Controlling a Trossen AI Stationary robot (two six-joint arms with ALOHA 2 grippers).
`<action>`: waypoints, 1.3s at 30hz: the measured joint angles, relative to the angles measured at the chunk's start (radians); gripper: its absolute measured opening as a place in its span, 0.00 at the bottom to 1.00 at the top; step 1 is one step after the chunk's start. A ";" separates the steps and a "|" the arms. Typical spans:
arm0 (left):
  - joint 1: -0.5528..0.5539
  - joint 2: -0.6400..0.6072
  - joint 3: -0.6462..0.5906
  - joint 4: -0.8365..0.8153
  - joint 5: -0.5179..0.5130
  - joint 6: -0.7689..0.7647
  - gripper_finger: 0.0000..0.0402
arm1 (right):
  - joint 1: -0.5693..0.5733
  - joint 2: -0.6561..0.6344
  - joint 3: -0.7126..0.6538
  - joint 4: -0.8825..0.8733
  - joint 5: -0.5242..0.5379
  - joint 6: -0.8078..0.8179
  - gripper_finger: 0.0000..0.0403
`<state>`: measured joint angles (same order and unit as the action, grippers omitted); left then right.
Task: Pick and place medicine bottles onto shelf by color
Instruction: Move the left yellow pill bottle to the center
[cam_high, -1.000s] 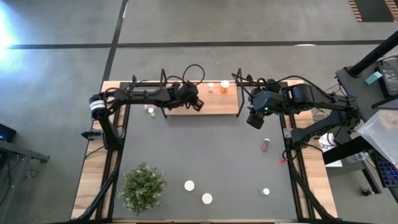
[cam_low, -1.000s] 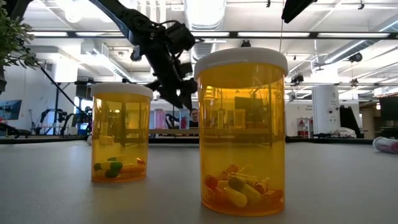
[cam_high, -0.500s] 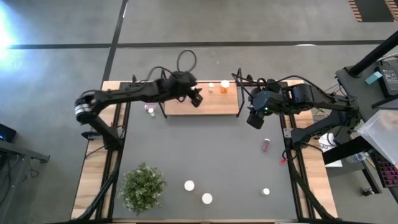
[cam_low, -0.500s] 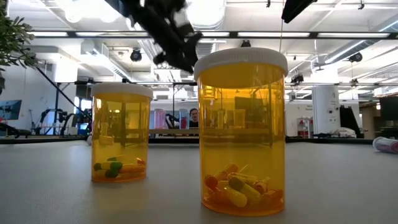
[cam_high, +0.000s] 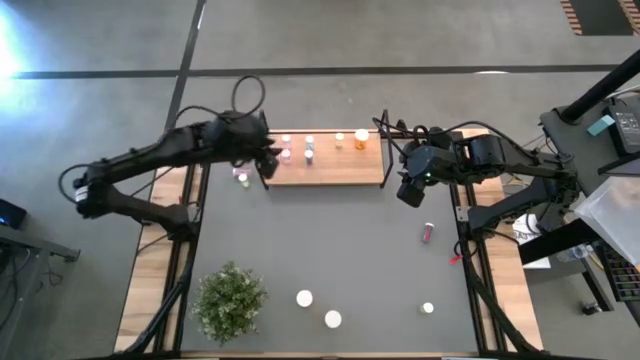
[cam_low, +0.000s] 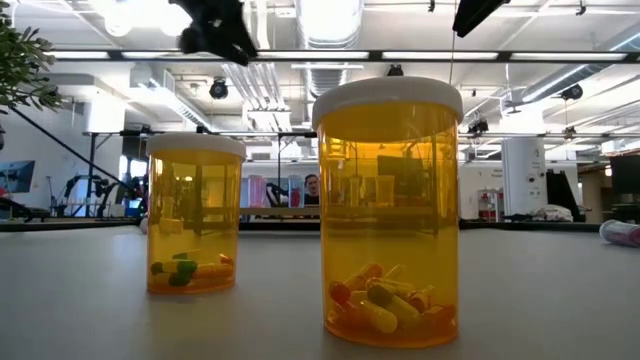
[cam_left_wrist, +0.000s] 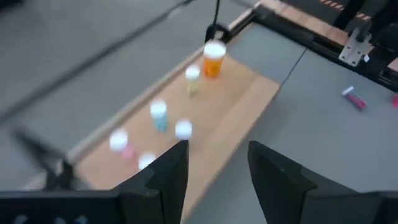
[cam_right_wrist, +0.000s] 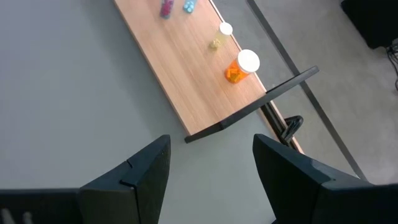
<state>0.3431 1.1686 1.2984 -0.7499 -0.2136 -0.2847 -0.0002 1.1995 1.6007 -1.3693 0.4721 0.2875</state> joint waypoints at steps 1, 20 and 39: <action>0.000 -0.021 0.000 -0.049 0.007 -0.047 0.37 | 0.000 0.000 0.000 0.000 0.000 0.000 0.54; -0.003 -0.050 -0.153 -0.636 0.038 -0.210 0.37 | 0.000 0.000 0.000 0.000 0.000 0.000 0.54; 0.037 -0.059 -0.506 -0.190 -0.121 0.350 0.37 | 0.000 0.000 0.000 0.000 0.000 0.000 0.54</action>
<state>0.3803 1.1099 0.7928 -0.9403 -0.3346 0.0654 -0.0004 1.1992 1.6008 -1.3693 0.4721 0.2878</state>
